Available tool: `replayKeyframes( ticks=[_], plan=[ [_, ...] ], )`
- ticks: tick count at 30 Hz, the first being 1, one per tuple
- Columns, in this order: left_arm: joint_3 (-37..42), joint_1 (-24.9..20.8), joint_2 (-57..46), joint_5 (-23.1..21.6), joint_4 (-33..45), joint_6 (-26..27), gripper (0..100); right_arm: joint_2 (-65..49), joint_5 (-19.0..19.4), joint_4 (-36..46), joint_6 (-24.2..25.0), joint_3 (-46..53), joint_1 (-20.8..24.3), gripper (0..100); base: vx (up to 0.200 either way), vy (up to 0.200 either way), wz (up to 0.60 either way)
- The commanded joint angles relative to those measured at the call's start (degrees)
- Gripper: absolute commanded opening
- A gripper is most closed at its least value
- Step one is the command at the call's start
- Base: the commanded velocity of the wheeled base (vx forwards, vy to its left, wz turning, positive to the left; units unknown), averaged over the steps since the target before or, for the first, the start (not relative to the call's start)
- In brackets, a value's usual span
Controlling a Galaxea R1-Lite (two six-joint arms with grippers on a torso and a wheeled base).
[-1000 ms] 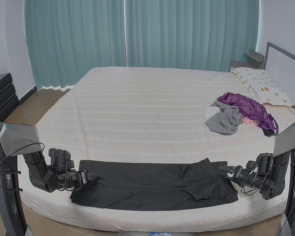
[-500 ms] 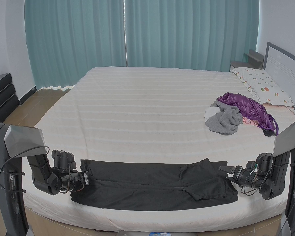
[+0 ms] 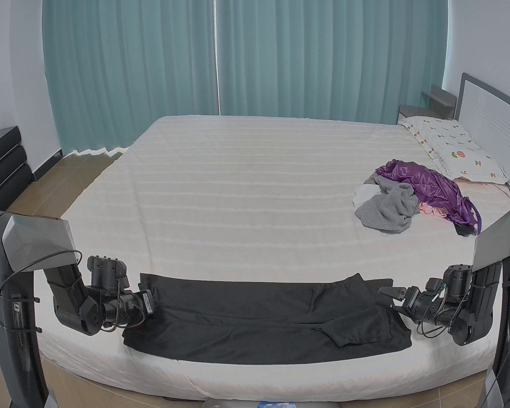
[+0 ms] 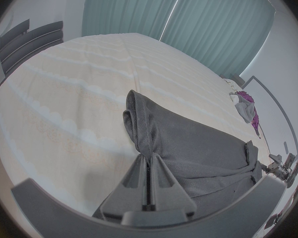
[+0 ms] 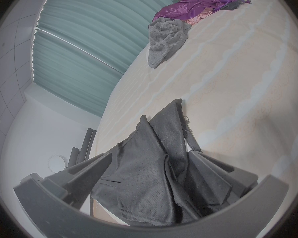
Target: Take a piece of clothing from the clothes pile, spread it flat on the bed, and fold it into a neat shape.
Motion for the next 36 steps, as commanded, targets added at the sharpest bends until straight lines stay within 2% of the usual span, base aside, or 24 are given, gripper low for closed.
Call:
replayKeyframes(
  ticks=[1, 6, 15, 20, 24, 36],
  plan=[
    [0.0, 0.0, -0.6, 0.0, 0.0, -0.6, 0, -0.1, 0.0, -0.8, 0.0, 0.1, 0.0, 100, 0.0, 0.0, 0.0],
    [0.0, 0.0, -0.5, 0.0, 0.0, -1.9, 0, -0.1, 0.0, -0.8, 0.0, 0.1, 0.0, 100, 0.0, 0.0, 0.0],
    [-0.6, 0.0, -0.3, -0.1, 0.0, -2.6, 0, -0.1, 0.0, -0.8, 0.1, 0.1, 0.0, 100, -0.2, 0.0, 0.0],
    [-2.7, -0.2, -0.3, -0.1, -0.1, -7.3, 0, 0.0, -0.1, -0.8, 0.1, 0.1, 0.0, 100, 0.0, 0.0, 0.0],
    [-3.2, -0.3, -0.3, -0.1, -0.1, -8.0, 0, 0.0, -0.1, -0.8, 0.1, 0.1, 0.0, 100, 0.0, 0.0, 0.0],
    [-3.8, -1.0, -1.0, 0.3, -0.1, -9.0, 0, 0.0, -0.1, -0.8, 0.1, 0.1, 0.0, 100, 0.0, -0.2, 0.0]
  ],
)
